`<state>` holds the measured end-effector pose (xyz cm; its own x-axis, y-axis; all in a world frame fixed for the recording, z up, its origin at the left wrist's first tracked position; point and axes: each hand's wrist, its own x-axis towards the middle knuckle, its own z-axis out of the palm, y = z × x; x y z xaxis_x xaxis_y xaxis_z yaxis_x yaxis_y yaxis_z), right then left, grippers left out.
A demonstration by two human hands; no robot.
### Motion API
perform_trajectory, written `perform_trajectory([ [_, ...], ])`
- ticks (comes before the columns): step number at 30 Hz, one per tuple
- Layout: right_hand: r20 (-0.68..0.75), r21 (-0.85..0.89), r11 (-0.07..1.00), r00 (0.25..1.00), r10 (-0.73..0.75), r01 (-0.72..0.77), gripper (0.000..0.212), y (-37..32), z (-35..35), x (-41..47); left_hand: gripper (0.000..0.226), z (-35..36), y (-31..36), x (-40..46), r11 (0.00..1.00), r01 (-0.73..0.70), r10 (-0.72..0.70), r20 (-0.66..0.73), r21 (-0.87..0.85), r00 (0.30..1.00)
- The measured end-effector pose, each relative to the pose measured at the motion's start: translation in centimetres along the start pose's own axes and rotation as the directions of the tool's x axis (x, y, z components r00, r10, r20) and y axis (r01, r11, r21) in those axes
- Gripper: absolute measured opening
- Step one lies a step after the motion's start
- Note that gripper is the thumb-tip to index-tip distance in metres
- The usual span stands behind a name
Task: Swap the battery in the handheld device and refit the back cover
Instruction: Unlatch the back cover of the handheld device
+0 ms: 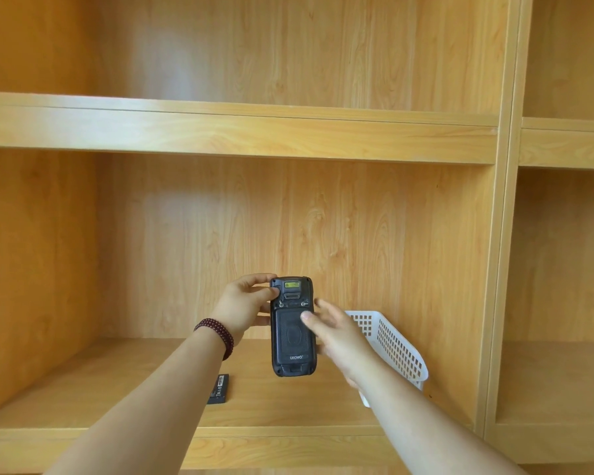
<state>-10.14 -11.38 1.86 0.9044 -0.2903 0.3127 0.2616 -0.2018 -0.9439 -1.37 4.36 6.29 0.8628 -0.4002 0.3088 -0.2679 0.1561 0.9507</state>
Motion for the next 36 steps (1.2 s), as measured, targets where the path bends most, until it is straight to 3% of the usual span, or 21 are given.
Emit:
perform_trajectory([
  [3,-0.119,-0.339,0.911,0.95,-0.289,0.235,0.018,-1.6,-1.1,0.8,0.025,-0.1,-0.2,0.0,1.0,-0.004,0.004,-0.001,0.014,1.0],
  [5,-0.015,-0.543,0.765,0.907,-0.421,0.346,0.01,-2.2,-1.6,1.2,0.025,0.0,-0.2,0.0,1.0,0.001,-0.001,0.002,0.024,1.0],
  [7,0.102,-0.675,0.634,0.899,-0.426,0.377,0.009,-2.4,-1.8,1.4,0.025,0.0,-0.2,0.0,1.0,0.008,-0.008,-0.005,0.025,1.0],
  [11,0.187,-0.813,0.419,0.862,-0.471,0.405,0.013,-2.6,-2.1,1.5,0.025,0.1,-0.2,0.0,0.999,0.002,-0.002,-0.002,0.033,1.0],
  [15,0.372,-0.849,0.075,0.693,-0.618,0.523,0.008,-2.3,-2.2,1.9,0.024,0.1,-0.2,-0.1,0.999,0.008,-0.009,0.012,0.051,1.0],
  [17,0.434,-0.834,-0.022,0.631,-0.643,0.551,0.009,-2.0,-2.2,2.4,0.024,0.3,-0.2,-0.2,0.998,0.006,-0.007,0.025,0.055,1.0],
  [26,0.581,-0.791,-0.233,0.575,-0.576,0.566,0.017,-1.8,-2.6,3.1,0.022,0.7,-0.5,-0.6,0.998,-0.001,-0.002,0.04,0.068,0.999],
  [36,0.54,-0.804,-0.254,0.482,-0.69,0.537,0.015,-1.3,-2.8,2.3,0.023,0.7,-0.6,-0.7,0.998,-0.011,0.008,0.049,0.064,0.999],
])
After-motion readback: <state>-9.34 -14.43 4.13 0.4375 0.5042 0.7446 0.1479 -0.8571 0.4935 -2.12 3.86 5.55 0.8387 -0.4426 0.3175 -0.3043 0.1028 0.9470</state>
